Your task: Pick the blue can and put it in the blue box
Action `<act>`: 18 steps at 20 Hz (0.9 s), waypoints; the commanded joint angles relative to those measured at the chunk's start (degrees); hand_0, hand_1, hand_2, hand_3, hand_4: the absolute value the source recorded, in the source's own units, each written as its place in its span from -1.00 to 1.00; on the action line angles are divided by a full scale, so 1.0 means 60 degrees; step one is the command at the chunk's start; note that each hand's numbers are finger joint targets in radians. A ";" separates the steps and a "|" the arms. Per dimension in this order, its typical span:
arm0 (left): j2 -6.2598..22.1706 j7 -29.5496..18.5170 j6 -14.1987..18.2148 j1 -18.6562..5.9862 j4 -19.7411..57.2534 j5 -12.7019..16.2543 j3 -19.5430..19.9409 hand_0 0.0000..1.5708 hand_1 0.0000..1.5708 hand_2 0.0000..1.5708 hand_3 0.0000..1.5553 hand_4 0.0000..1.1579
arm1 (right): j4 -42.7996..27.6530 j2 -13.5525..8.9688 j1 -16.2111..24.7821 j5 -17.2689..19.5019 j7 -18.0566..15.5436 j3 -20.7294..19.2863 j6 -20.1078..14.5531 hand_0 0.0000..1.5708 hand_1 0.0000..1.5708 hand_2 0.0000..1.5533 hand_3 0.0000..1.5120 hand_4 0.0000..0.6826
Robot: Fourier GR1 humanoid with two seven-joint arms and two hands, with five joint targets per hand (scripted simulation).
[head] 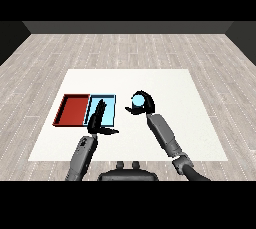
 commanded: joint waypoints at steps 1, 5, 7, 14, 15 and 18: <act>-0.0056 0.0254 0.0569 -0.0225 -0.0169 0.0351 -0.0629 -1.00 -1.00 -1.00 -1.00 -1.00 | -0.0863 0.0086 0.0705 0.0448 0.0145 0.0204 -0.0022 0.82 0.82 0.85 0.87 0.92; -0.0057 0.0244 0.0823 -0.1176 0.0814 0.0040 -0.0588 -1.00 -1.00 -1.00 -1.00 -1.00 | -0.1646 -0.0021 0.0886 0.0474 0.0768 -0.0049 0.0229 0.82 0.82 0.85 0.86 0.95; -0.0058 0.0228 0.0704 -0.0757 0.0470 0.0178 -0.0752 -1.00 -1.00 -1.00 -1.00 -1.00 | -0.2272 0.0087 0.0825 0.0342 0.1467 0.0454 -0.0312 0.82 0.82 0.86 0.86 0.96; -0.0058 0.0350 0.1565 -0.0835 0.0876 0.0592 -0.1753 -1.00 -1.00 -1.00 -1.00 -1.00 | -0.2199 0.0090 0.1332 0.0270 0.0709 0.1085 -0.0248 0.80 0.80 0.87 0.87 0.94; -0.0059 -0.0171 0.1798 -0.1830 0.2219 0.0974 -0.1733 -1.00 -1.00 -1.00 -1.00 -1.00 | -0.1652 0.0090 0.0954 0.0121 0.0323 0.0879 -0.0231 0.79 0.79 0.86 0.87 0.94; -0.0059 -0.0742 0.1892 -0.1766 0.2910 0.1098 -0.2112 -1.00 -1.00 -1.00 -1.00 -1.00 | -0.2876 0.0089 0.1243 0.0647 0.1467 0.1177 -0.0351 0.79 0.79 0.85 0.86 0.96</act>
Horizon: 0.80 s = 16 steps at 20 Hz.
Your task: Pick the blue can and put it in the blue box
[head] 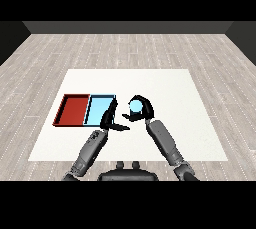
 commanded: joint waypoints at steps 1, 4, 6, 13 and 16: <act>-0.0002 -0.0034 0.0163 -0.0018 0.0366 -0.0093 -0.0136 -1.00 -1.00 -1.00 -1.00 -1.00 | 0.1006 0.0018 -0.0436 -0.0348 -0.0713 0.0012 0.0267 0.79 0.79 0.85 0.85 0.96; -0.0002 -0.0116 0.0774 -0.0158 0.0536 0.0533 -0.1090 -1.00 -1.00 -1.00 -1.00 -1.00 | -0.0796 0.0018 0.0185 -0.0161 0.0324 0.0604 -0.0407 0.78 0.78 0.86 0.86 0.99; -0.0002 -0.0348 0.0827 -0.0664 0.1173 0.0711 -0.1120 -1.00 -1.00 -1.00 -1.00 -1.00 | -0.0725 0.0018 -0.0027 -0.0177 0.0388 0.0474 -0.0363 0.78 0.78 0.86 0.87 1.00; 0.0043 0.0457 0.0417 -0.1239 0.0944 0.0842 -0.0503 -1.00 -1.00 -1.00 -1.00 -1.00 | -0.0621 0.0019 -0.0360 -0.0412 0.0385 0.1207 -0.0942 0.77 0.77 0.85 0.85 0.92; -0.0002 -0.0022 0.1086 -0.1310 0.1071 0.1241 -0.1445 -1.00 -1.00 -1.00 -1.00 -1.00 | -0.0810 0.0018 -0.0129 0.0103 0.0337 0.0636 -0.0095 0.77 0.77 0.84 0.84 0.91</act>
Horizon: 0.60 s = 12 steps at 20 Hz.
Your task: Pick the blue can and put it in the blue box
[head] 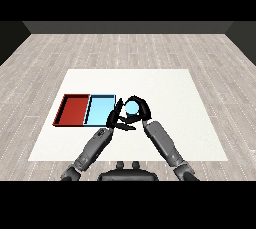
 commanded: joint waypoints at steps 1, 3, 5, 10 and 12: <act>-0.0008 -0.0016 -0.0287 0.0174 -0.0245 -0.0229 0.0324 -1.00 -1.00 -1.00 -1.00 -1.00 | 0.0213 0.0007 -0.0502 -0.0349 0.0063 0.0693 -0.0586 0.79 0.79 0.84 0.84 0.89; -0.0008 0.0174 0.0033 0.0051 -0.0112 -0.0059 -0.0035 -1.00 -1.00 -1.00 -1.00 -1.00 | -0.0871 -0.0142 0.0710 0.0304 0.0170 0.0476 0.0167 0.80 0.80 0.84 0.84 0.91; -0.0008 0.0621 0.0541 -0.0177 -0.0456 -0.0072 -0.0181 -1.00 -1.00 -1.00 -1.00 -1.00 | 0.0260 0.0006 -0.0610 -0.0552 0.0259 0.1052 -0.0729 0.82 0.82 0.84 0.84 0.85; -0.0008 0.0363 0.0360 0.0179 -0.0728 0.0228 -0.0647 -1.00 -1.00 -1.00 -1.00 -1.00 | 0.0088 0.0007 -0.0747 -0.0343 0.0390 0.1189 -0.0891 0.79 0.79 0.85 0.84 0.83; -0.0008 -0.0762 0.0104 -0.0188 0.0472 0.0297 -0.0669 -1.00 -1.00 -1.00 -1.00 -1.00 | 0.0528 0.0007 -0.0906 -0.0199 0.0230 0.0814 -0.0461 0.77 0.77 0.85 0.83 0.82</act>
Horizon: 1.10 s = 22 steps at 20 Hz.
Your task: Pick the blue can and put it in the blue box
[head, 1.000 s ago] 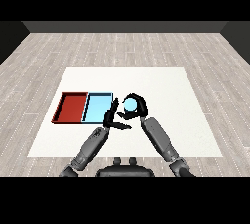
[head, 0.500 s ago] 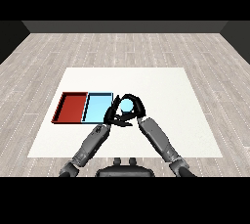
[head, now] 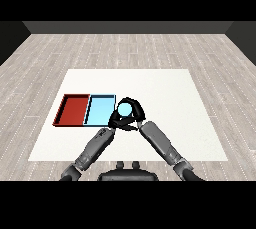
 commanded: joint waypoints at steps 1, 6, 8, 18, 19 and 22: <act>-0.0009 -0.0168 0.0451 0.0399 -0.0379 -0.0217 -0.0409 -1.00 -1.00 -1.00 -1.00 -0.83 | -0.0133 0.0008 -0.0040 0.0390 0.0119 -0.0184 0.0191 0.74 0.74 0.86 0.85 0.80; 0.0126 0.0338 0.1724 -0.0271 0.0502 -0.1744 -0.0371 -0.48 -0.48 -0.28 -0.62 -0.01 | 0.0564 0.0007 -0.0378 -0.0121 -0.0458 0.0302 0.0132 0.81 0.81 0.86 0.84 0.77; -0.0004 0.0798 0.2017 -0.1044 0.0494 -0.1563 -0.0594 -0.59 -0.59 -0.39 -0.58 -0.69 | 0.0276 0.0006 -0.0230 -0.0500 -0.0467 0.0918 -0.0110 0.86 0.86 0.89 0.85 0.74; 0.0053 0.0434 0.2437 -0.0031 -0.0311 -0.1871 -0.0088 0.29 0.29 0.32 0.16 0.20 | 0.0772 -0.0003 -0.0746 -0.1139 -0.0742 0.1301 -0.0437 0.84 0.84 0.87 0.85 0.79; 0.0011 0.0604 0.2539 0.0138 -0.0616 -0.1825 -0.0376 0.21 0.21 0.23 0.09 0.19 | 0.0742 -0.0002 -0.0612 -0.1156 -0.0802 0.1421 -0.0424 0.84 0.84 0.87 0.84 0.77; 0.0008 0.0493 0.2317 -0.0986 0.0431 -0.0978 -0.0221 -0.07 -0.07 0.05 -0.18 0.16 | -0.0290 -0.0001 -0.0283 -0.0746 -0.0024 0.1176 -0.0386 0.83 0.83 0.87 0.84 0.76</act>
